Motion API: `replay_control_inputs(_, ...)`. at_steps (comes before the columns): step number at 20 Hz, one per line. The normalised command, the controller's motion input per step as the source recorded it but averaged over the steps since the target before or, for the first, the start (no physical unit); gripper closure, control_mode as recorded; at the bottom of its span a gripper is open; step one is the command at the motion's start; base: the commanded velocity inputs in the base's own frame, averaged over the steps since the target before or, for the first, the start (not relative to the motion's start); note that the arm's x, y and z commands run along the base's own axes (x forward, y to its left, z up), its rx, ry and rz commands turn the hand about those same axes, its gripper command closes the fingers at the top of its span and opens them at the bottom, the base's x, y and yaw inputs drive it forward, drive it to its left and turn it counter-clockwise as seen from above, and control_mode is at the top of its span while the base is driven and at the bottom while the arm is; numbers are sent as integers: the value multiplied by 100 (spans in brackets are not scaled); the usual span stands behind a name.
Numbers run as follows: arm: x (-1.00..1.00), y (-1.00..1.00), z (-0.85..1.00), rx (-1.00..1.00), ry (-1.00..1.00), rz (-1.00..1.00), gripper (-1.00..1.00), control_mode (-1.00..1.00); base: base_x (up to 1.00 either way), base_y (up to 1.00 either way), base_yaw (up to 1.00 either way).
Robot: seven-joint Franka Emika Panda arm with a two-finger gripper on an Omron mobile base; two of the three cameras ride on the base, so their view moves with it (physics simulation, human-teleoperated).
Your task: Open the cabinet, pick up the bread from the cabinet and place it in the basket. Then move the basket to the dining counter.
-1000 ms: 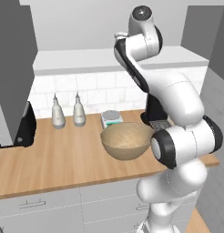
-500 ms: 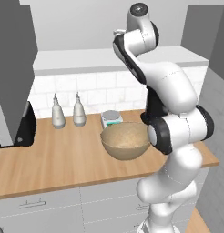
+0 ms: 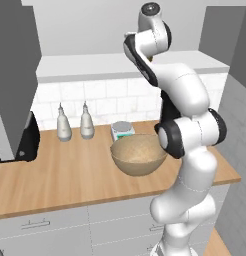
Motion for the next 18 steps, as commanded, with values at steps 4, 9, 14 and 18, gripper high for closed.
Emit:
replay_control_inputs(4,34,-3,-9,0,0,0,-100,-100,0,0,0)
replay_control_inputs(9,29,-2,-12,0,2,0,-100,-100,0,0,0)
replay_control_inputs(14,12,-19,-31,0,2,0,-100,-100,0,0,0)
replay_control_inputs(18,18,-38,-44,0,0,0,-100,-100,0,0,0)
